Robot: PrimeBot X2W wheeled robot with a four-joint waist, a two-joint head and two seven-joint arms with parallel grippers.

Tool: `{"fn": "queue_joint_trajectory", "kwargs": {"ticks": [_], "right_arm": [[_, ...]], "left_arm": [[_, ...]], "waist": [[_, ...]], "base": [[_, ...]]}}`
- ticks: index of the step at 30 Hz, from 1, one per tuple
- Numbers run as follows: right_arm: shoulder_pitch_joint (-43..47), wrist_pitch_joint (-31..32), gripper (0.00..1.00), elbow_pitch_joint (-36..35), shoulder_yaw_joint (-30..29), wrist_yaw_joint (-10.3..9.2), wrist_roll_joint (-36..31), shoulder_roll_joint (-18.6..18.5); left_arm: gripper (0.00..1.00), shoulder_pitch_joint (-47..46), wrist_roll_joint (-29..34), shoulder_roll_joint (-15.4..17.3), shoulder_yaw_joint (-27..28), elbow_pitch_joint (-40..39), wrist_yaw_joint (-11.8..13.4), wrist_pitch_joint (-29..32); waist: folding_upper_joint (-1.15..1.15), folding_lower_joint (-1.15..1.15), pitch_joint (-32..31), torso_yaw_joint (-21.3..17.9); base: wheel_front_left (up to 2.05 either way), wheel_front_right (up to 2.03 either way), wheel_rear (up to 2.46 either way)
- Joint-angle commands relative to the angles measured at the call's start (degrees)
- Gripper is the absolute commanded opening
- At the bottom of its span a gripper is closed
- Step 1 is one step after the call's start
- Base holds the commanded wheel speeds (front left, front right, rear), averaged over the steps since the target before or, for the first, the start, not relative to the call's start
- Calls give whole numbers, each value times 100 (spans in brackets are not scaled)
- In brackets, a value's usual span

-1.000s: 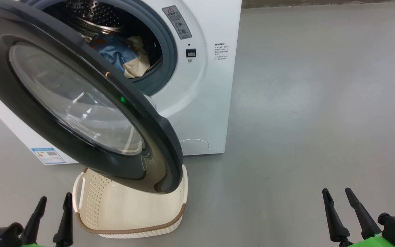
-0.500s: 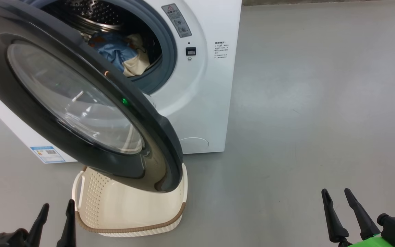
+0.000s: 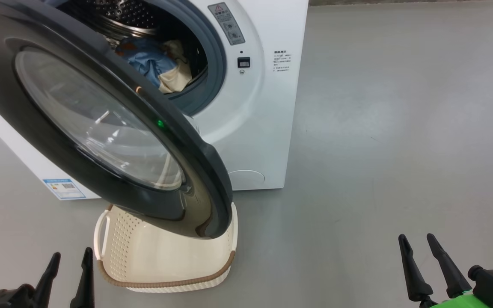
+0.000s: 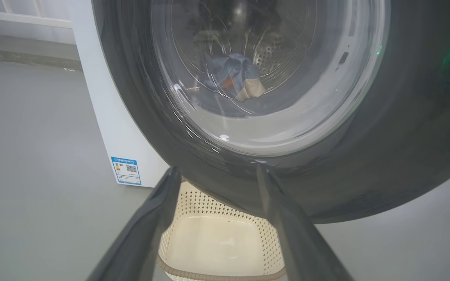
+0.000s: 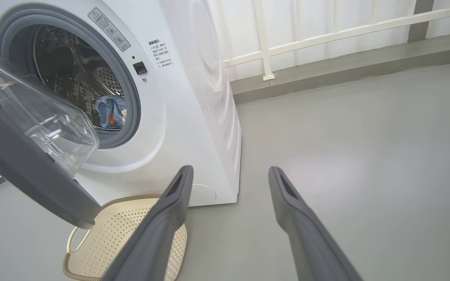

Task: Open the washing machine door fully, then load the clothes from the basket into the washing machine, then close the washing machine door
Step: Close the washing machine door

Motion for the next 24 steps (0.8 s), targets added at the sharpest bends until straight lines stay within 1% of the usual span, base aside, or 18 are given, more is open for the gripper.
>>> {"fn": "queue_joint_trajectory", "kwargs": {"ticks": [1, 2, 3, 4, 5, 6, 14, 21, 24], "right_arm": [[-120, -68, 57, -169, 162, 16, -32, -57], [-151, -68, 38, -190, 177, 16, -30, -59], [-189, -68, 28, -213, 194, 16, -25, -56], [-235, -68, 23, -238, 213, 16, -19, -49], [-286, -68, 14, -256, 248, 16, -14, -47], [-345, -68, 0, -271, 293, 16, -9, -49], [-1117, -68, 0, -536, 692, 16, 22, -35], [-1903, -68, 0, -1021, 1169, 16, 41, -42], [-2080, -68, 0, -1201, 1334, 16, 45, -32]], "left_arm": [[100, -203, 77, 97, 216, -147, -9, -37], [100, -209, 76, 89, 220, -158, -9, -37], [100, -211, 75, 81, 218, -166, -9, -37], [100, -210, 76, 75, 210, -175, -9, -37], [100, -208, 78, 71, 197, -184, -9, -37], [100, -208, 81, 66, 185, -191, -9, -37], [100, -212, 118, 28, 152, -240, -9, -37], [100, -246, 150, -16, 141, -403, -9, -37], [100, -233, 157, -39, 134, -447, -9, -37]], "waist": [[0, 0, 0, 24], [0, 0, -3, 39], [0, 0, -7, 57], [0, 0, -13, 77], [0, 0, -18, 100], [0, 0, -23, 125], [0, 0, -78, 404], [0, 0, -121, 696], [0, 0, -152, 775]], "base": [[0, 0, 0], [0, 0, 0], [0, 0, 0], [0, 0, 0], [0, 0, 0], [0, 0, 0], [0, 0, 0], [0, 0, 0], [0, 0, 0]]}}
